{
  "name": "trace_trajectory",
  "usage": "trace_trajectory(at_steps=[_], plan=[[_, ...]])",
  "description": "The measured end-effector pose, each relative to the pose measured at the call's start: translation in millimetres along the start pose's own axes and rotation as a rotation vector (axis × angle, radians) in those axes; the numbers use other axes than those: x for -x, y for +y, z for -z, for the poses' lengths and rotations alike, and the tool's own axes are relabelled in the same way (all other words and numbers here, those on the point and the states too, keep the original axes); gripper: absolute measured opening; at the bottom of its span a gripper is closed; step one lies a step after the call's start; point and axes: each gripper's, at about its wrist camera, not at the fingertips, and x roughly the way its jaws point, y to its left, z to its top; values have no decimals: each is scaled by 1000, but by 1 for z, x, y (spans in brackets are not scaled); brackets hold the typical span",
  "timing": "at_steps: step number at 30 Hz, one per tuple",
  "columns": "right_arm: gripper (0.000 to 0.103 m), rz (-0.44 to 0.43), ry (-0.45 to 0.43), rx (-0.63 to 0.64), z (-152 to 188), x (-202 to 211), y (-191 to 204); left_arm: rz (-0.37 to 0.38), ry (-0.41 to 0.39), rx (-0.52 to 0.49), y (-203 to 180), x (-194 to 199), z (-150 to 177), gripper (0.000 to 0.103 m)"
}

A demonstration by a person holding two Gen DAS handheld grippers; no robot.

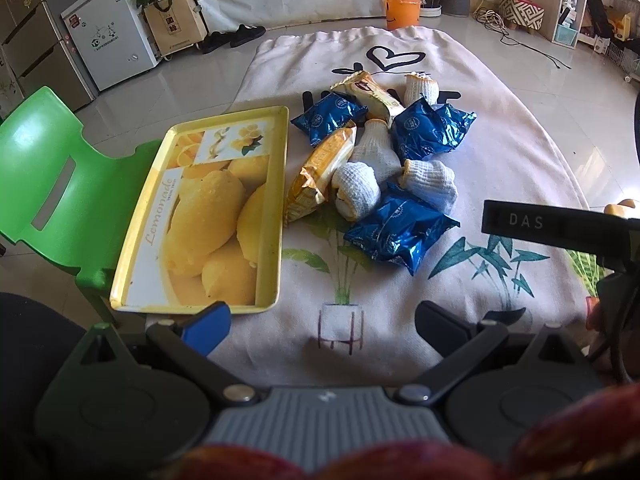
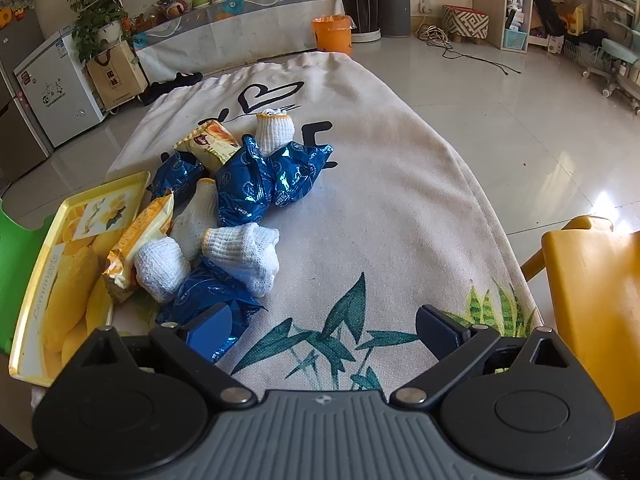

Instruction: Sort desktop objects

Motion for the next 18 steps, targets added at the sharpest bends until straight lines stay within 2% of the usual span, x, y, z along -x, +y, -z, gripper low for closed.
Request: trace_trajectory(at_steps=[5,14,16,18], plan=[[100,-3,15,-32,0,-2,-3,35,12,23,4,0,0,102],[99,-40,31,-79,-3,-2,-4,75,-18,93,15,6,-6,102],[98,-51,39,-94,-4,-1,-5,76,-25,84,14,5,-9,102],[92,-60,54,-105,-3,-3,-5,71,-23,79,13,3,-14,100]])
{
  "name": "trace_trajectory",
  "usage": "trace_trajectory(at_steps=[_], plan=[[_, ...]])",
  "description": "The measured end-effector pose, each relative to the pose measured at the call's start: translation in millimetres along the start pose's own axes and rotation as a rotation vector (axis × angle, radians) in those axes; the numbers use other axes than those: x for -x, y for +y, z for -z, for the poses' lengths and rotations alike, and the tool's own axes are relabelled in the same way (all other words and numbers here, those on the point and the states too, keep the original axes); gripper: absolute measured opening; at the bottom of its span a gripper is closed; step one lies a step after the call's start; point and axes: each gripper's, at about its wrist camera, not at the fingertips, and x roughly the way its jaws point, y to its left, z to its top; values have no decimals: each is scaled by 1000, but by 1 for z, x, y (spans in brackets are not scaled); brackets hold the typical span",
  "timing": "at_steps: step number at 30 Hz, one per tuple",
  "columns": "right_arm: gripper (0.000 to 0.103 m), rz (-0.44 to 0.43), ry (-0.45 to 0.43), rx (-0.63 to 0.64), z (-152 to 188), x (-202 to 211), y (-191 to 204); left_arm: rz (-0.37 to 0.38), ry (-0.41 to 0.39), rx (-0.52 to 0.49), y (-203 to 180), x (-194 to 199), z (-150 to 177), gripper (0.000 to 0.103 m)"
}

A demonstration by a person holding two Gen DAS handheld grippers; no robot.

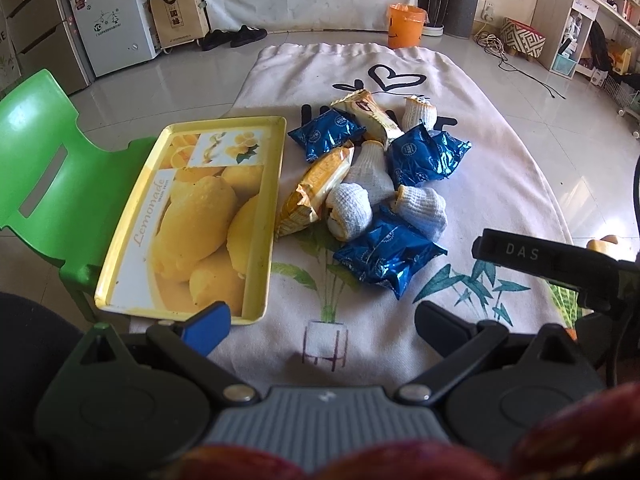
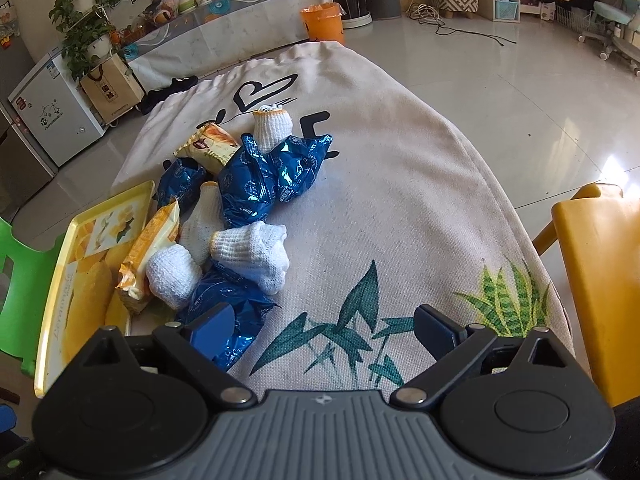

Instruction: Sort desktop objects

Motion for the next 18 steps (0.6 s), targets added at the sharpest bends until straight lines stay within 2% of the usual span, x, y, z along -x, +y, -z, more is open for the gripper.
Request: trace_trajectory(at_steps=[3,4,6,8,10,14,18], plan=[[90,0,22,-23,1,-5,-1,29,16,23,3,-8,-9,89],[89,-5,27,-36,1,-7,-1,36,18,32,5,-11,-12,89],[79,-21,41,-50,1,-11,-2,46,18,49,8,-18,-17,88],[78,-25,51,-43,1,-15,-1,63,25,59,10,-28,-24,86],[78,-36,53,-35,3,-17,0,57,31,56,12,-37,-32,86],[78,-79,64,-34,6,-21,5,32,21,47,21,-57,-52,99],[78,-111,88,-16,8,-33,18,22,33,43,32,-81,-75,99]])
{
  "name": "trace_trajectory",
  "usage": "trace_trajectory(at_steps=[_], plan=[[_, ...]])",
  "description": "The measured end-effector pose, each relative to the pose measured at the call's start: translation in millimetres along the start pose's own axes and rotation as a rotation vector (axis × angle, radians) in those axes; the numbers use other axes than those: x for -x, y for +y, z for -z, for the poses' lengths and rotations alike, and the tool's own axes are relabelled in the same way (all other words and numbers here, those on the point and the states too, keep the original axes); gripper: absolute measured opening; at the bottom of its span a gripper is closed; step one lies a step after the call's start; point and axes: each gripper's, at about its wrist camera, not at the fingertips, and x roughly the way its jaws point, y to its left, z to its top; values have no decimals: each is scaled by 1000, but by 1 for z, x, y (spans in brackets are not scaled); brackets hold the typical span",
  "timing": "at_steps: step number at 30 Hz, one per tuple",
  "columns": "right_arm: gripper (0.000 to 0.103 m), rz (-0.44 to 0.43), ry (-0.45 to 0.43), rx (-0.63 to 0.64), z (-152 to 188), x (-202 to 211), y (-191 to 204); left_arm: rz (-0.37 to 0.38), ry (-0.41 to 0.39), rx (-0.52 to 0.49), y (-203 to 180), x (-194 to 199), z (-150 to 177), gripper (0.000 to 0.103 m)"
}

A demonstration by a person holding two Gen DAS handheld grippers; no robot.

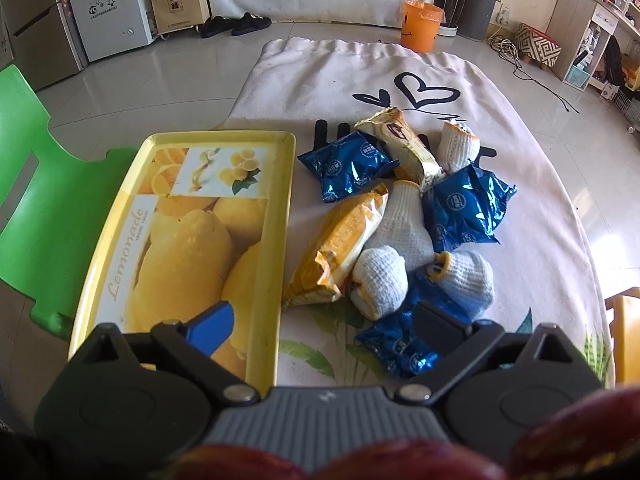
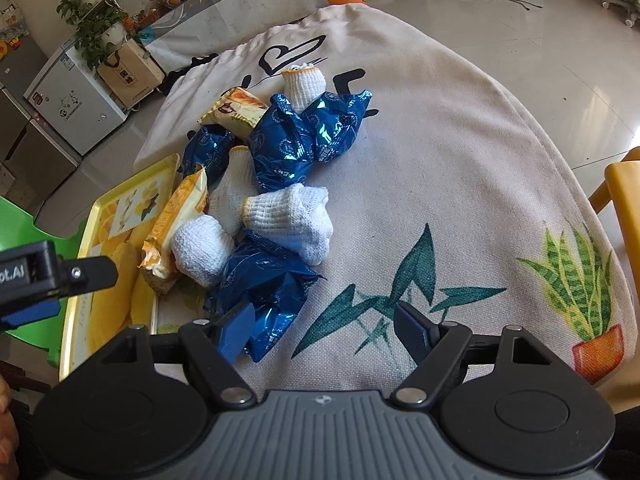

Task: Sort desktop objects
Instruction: 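Lower the right tool onto the large blue foil packet while the left tool approaches the yellow packet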

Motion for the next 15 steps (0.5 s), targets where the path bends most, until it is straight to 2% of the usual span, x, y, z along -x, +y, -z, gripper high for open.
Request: trace_trajectory(at_steps=[7,15], plan=[[79,6,23,-16,-1,-25,17,13,28,-32,-1,-34,-29,100],[80,10,45,6,0,-47,30,96,71,-34,-8,-65,-45,102]])
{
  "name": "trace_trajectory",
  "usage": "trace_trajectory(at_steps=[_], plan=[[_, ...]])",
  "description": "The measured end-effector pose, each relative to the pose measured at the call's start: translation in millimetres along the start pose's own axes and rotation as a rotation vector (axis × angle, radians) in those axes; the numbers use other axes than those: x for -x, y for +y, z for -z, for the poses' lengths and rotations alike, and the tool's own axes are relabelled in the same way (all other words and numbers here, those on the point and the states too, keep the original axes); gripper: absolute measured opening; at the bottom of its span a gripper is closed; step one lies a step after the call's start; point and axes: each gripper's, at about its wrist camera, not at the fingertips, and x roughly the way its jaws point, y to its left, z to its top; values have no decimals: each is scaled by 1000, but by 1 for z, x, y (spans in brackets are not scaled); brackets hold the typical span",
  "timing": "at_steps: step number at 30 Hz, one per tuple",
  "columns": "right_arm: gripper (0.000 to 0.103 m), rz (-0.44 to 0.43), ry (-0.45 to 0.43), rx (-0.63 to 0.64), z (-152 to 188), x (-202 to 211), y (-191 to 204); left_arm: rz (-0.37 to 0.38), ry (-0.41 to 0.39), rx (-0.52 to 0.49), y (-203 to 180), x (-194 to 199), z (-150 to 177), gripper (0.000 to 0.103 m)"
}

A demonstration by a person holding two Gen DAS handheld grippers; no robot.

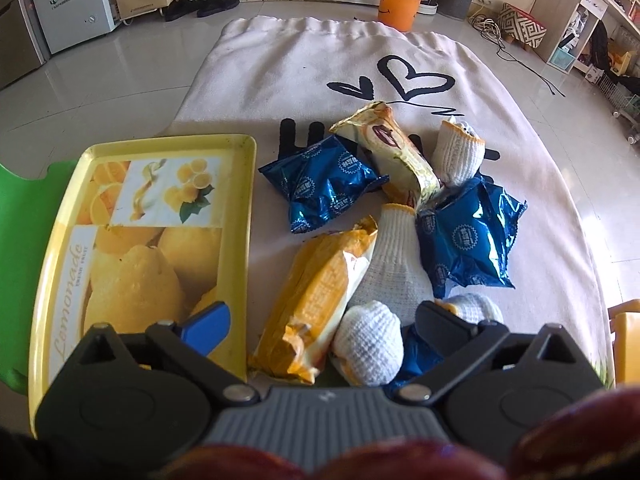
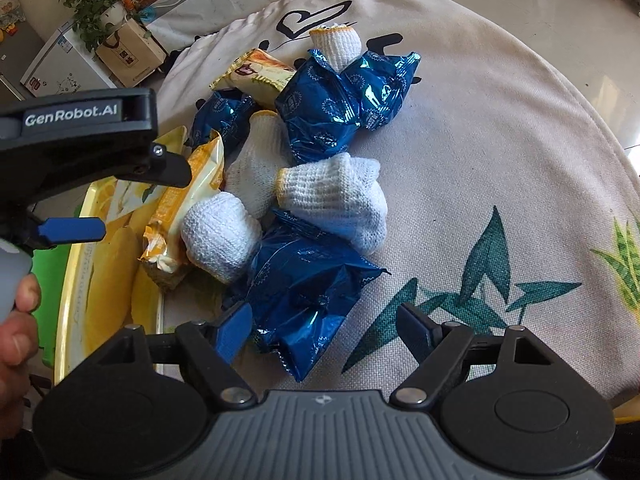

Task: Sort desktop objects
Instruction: 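Lower the right tool onto the large blue foil packet while the left tool approaches the yellow packet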

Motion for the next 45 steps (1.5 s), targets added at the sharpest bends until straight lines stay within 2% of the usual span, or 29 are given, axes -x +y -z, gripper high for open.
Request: trace_trajectory(at_steps=[3,5,8,11,13,15,18,21,25,32,34,38,45], plan=[[80,6,-8,24,0,-6,5,49,33,3,0,-11,-3,102],[85,15,-14,30,0,-10,6,87,63,28,3,-18,-4,102],[87,18,-15,23,0,-14,5,132,108,79,7,-30,-4,102],[88,53,-33,48,-1,-14,4,120,115,72,4,-36,-3,102],[88,113,-57,58,-2,-12,2,129,119,72,2,-37,-2,102],[88,155,-69,40,-5,-9,-5,164,132,75,-1,-36,-1,102],[88,158,-64,-35,-10,-6,-22,194,145,56,-8,-37,3,102],[88,197,-81,-57,-12,-1,-31,281,179,69,-15,-37,9,102],[88,197,-80,-116,-14,4,-42,241,144,2,-22,-32,11,102],[88,114,-99,-140,-20,7,-41,208,100,99,4,-26,0,102],[88,101,-102,-136,-20,7,-39,191,90,99,8,-26,-1,102],[88,95,-95,-147,-21,5,-39,98,93,40,6,-28,2,102],[88,82,-83,-186,-18,4,-44,48,112,35,8,-33,5,102]])
